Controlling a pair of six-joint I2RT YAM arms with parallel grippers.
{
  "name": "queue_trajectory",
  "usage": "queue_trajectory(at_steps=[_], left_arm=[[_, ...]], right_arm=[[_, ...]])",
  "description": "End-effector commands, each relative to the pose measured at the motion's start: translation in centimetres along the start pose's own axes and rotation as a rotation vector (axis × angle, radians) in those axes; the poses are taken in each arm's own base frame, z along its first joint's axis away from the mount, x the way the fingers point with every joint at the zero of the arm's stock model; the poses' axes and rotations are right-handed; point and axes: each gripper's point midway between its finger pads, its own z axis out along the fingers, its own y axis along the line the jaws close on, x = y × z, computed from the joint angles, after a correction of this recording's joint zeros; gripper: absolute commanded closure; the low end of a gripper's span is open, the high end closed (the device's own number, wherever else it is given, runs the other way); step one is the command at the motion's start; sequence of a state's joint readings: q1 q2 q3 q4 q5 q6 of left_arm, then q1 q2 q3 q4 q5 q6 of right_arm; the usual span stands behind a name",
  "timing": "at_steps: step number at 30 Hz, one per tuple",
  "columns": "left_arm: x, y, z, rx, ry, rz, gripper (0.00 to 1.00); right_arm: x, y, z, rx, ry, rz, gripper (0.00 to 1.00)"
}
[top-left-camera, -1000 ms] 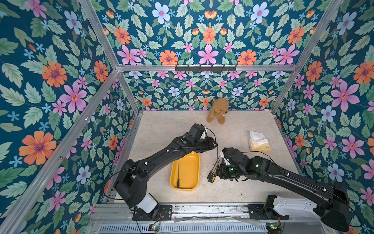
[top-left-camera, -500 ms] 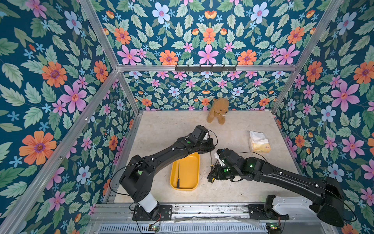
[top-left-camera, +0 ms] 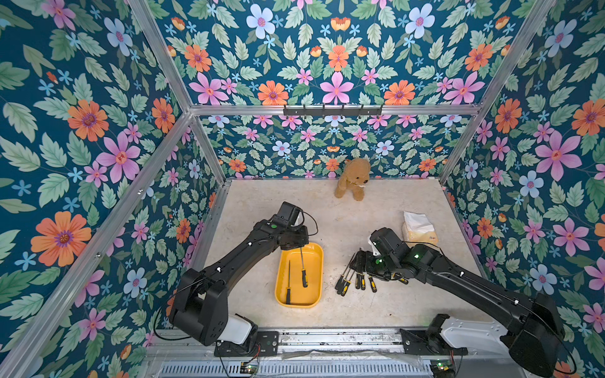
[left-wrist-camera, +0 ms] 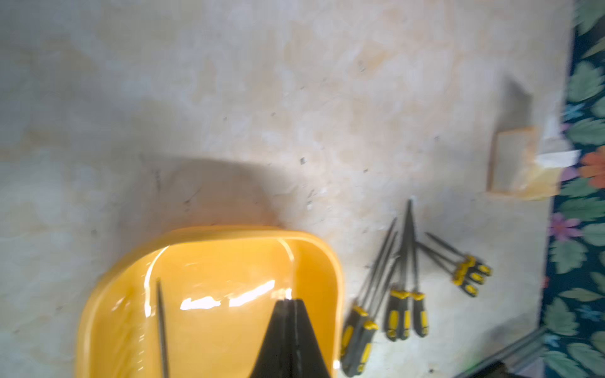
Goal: Put the file tool into the storage box
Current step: Place the file tool in the storage box.
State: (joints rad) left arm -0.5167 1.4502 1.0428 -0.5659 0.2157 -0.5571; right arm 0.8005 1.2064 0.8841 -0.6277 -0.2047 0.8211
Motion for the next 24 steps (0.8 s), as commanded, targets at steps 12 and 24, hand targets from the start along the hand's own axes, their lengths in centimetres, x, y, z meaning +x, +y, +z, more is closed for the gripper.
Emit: queue_trajectory(at_steps=[12,24], left_arm=[[3.2,5.7,4.8,-0.187,0.060,0.047,1.00],[5.5,7.3,5.7,-0.205,0.086,0.024,0.80]], right_arm=[[1.4,-5.5,2.9,0.211,0.062,0.091,0.23],[2.3,-9.8,5.0,0.398,0.115,0.052,0.36]])
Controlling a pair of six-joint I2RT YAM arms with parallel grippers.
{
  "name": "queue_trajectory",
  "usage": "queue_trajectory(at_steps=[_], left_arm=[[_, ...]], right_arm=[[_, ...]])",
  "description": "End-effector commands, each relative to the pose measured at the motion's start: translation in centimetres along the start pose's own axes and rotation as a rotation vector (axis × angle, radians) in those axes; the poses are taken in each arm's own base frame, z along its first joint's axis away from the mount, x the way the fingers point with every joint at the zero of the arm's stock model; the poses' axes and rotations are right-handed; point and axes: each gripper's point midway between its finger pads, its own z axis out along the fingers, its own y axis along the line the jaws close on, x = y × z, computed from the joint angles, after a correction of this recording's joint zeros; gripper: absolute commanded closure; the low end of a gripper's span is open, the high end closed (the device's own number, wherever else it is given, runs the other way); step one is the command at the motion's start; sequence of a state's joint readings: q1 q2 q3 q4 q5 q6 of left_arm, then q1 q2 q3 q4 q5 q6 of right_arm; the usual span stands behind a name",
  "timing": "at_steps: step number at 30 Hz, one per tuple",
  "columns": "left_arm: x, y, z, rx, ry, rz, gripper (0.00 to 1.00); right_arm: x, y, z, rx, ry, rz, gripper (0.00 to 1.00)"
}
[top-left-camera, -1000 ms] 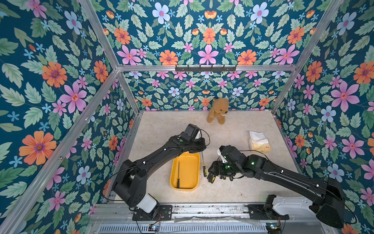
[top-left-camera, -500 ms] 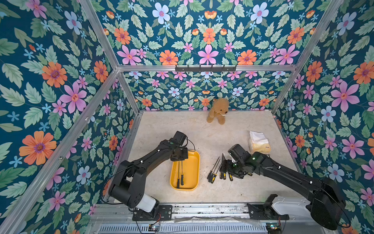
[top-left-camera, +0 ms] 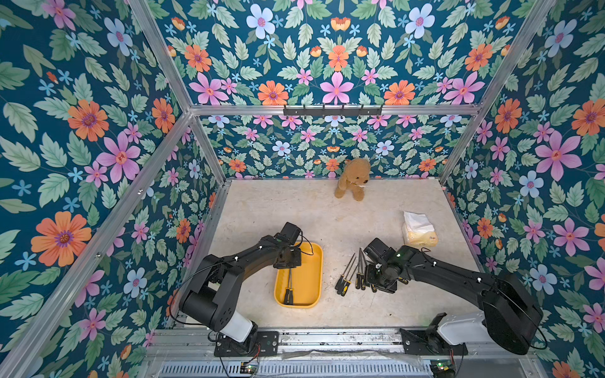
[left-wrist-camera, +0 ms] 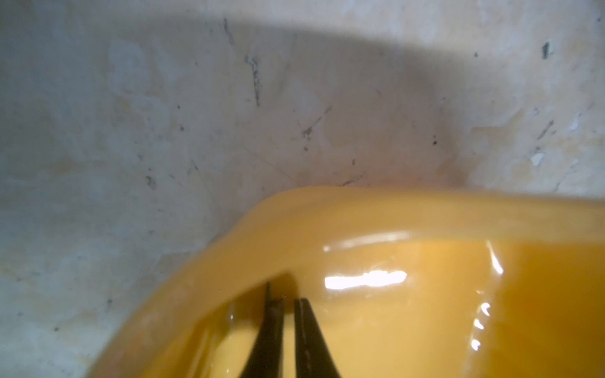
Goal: Put the file tool into the storage box
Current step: Place the file tool in the storage box, then pick up the file tool from the center of the board, then place the file tool in the storage box.
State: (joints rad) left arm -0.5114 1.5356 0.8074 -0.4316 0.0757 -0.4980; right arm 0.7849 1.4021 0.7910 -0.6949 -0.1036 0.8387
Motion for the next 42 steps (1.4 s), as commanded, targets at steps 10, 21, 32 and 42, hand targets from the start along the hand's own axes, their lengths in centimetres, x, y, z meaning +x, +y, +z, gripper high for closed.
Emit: queue_trajectory(at_steps=[10,21,32,42], left_arm=[[-1.1,-1.0,-2.2,0.039,-0.035,-0.016,0.66],[-6.3,-5.0,-9.2,0.162,-0.137,-0.016,0.60],[-9.2,-11.4,-16.0,0.519,-0.210,-0.101,0.46],[-8.5,-18.2,-14.7,0.724,-0.170,-0.135,0.22]], right_arm=[[-1.5,-0.2,2.3,0.085,0.007,-0.099,0.53],[-1.5,-0.5,3.0,0.111,0.030,-0.145,0.95],[-0.6,3.0,-6.7,-0.107,-0.086,-0.227,1.00],[2.5,12.7,-9.3,-0.437,-0.151,-0.349,1.00]])
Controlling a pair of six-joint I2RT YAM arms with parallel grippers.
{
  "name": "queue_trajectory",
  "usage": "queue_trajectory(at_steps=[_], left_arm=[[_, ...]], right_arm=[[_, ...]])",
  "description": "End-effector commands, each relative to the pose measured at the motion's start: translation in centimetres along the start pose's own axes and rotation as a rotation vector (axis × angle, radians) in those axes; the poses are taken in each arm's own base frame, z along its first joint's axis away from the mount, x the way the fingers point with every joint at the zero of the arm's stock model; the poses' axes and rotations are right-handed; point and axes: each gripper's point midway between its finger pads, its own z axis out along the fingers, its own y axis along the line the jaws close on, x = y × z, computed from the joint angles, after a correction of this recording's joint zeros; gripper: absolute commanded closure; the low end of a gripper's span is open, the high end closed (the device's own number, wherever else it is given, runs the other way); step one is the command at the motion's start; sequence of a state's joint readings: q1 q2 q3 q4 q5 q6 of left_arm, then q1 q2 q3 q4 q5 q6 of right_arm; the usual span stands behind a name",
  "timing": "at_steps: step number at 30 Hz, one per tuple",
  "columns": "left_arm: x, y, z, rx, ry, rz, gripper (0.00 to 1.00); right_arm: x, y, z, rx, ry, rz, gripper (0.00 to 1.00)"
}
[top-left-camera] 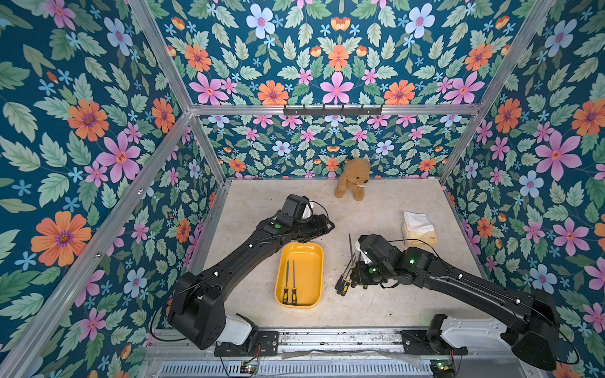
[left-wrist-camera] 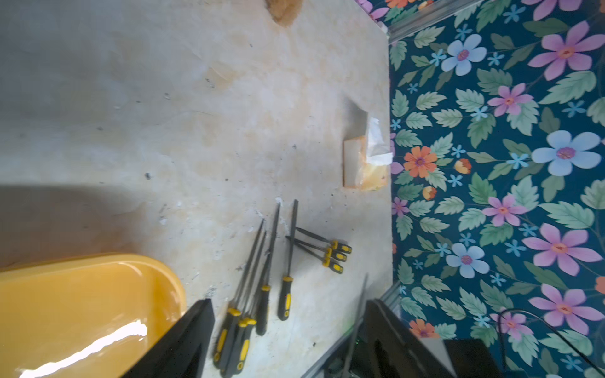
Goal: Put the file tool into the storage box
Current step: Place the file tool in the storage box.
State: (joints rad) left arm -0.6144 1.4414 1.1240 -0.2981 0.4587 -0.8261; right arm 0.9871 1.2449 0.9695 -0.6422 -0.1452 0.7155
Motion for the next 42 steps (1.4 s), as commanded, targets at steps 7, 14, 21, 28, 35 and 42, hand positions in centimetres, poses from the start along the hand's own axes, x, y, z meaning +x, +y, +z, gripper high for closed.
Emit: queue_trajectory(at_steps=[7,14,21,28,35,42], left_arm=[[1.8,0.0,2.7,-0.008,0.034,-0.021,0.32],[2.7,1.2,4.0,-0.066,0.052,-0.011,0.56],[3.1,2.7,3.3,-0.143,0.071,0.031,1.00],[2.0,6.4,-0.2,-0.260,0.105,0.115,1.00],[2.4,13.4,-1.8,-0.461,0.147,0.195,1.00],[3.7,16.0,0.7,-0.468,0.160,0.146,1.00]], right_arm=[[-1.0,4.2,1.4,-0.123,-0.021,0.006,1.00],[-0.6,4.9,2.3,-0.134,0.003,0.003,1.00],[-0.6,4.1,2.8,-0.097,0.011,0.028,1.00],[-2.4,0.0,1.7,-0.012,-0.015,0.173,0.26],[-1.2,-7.6,1.0,0.128,-0.001,0.390,0.26],[-0.2,-8.9,3.0,0.178,0.056,0.400,0.28]])
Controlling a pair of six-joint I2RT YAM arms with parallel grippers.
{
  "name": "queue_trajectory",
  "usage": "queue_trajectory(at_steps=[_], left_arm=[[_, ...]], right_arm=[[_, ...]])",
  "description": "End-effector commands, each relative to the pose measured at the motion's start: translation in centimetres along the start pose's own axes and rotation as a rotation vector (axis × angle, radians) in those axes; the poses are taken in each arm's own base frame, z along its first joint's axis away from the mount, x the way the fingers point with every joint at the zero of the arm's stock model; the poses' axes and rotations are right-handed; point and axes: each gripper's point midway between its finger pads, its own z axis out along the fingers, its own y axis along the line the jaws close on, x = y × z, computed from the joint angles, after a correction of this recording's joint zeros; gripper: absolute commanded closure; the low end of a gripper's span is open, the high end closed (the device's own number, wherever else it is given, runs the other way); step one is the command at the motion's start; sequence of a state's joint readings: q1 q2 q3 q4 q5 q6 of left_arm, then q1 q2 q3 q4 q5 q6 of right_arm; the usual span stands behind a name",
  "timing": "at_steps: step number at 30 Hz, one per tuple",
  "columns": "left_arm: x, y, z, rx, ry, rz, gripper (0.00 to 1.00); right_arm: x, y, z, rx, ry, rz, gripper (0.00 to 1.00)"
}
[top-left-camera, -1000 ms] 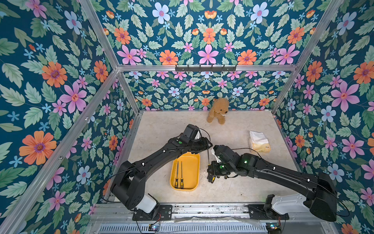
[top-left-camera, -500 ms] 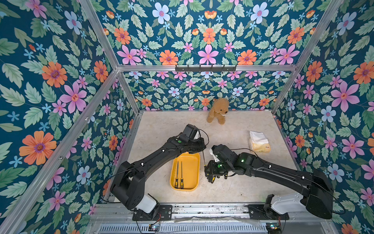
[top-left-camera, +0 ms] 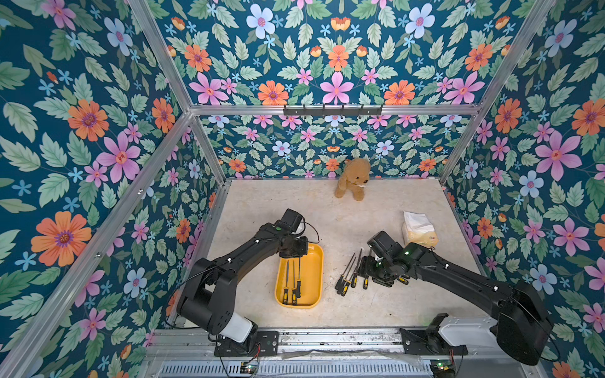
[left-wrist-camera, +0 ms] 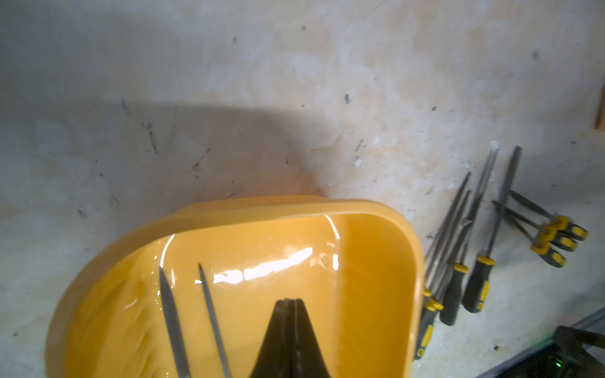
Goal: Put the file tool into the storage box
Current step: Place the file tool in the storage box.
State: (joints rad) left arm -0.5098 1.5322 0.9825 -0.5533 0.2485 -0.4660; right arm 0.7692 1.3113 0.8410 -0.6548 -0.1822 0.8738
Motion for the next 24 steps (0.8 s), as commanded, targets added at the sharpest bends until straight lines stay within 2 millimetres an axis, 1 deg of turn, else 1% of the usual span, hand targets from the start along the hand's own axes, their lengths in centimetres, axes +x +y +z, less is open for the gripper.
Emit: queue_trajectory(at_steps=[1,3,6,13,16,18,20,23,24], left_arm=[[-0.8,-0.1,0.9,0.011,-0.031,0.006,1.00],[-0.5,0.1,1.5,0.003,-0.020,0.010,1.00],[0.3,0.7,2.3,-0.012,0.001,0.007,1.00],[2.5,1.9,3.7,-0.030,0.036,-0.015,1.00],[2.9,2.0,4.0,-0.030,0.038,-0.024,0.99],[3.1,2.2,4.0,-0.033,0.038,-0.029,0.90],[3.1,2.2,3.9,-0.037,0.034,-0.031,0.86],[2.8,2.2,3.4,-0.042,0.022,-0.032,0.77],[2.7,2.1,3.2,-0.040,0.020,-0.032,0.75]], right_arm=[[-0.2,0.1,0.4,-0.005,-0.005,0.015,0.28],[-0.3,0.3,0.8,-0.004,0.001,0.012,0.28],[-0.3,-0.3,1.7,0.040,0.024,0.004,0.29],[-0.2,-1.4,3.5,0.111,0.056,0.008,0.37],[-0.2,-1.6,4.1,0.127,0.064,0.007,0.40],[-0.4,-1.8,4.6,0.147,0.064,0.004,0.43],[-0.6,-2.1,5.1,0.173,0.068,-0.002,0.47],[-0.9,-2.5,5.9,0.215,0.076,-0.021,0.53],[-1.1,-2.6,6.0,0.230,0.077,-0.026,0.56]])
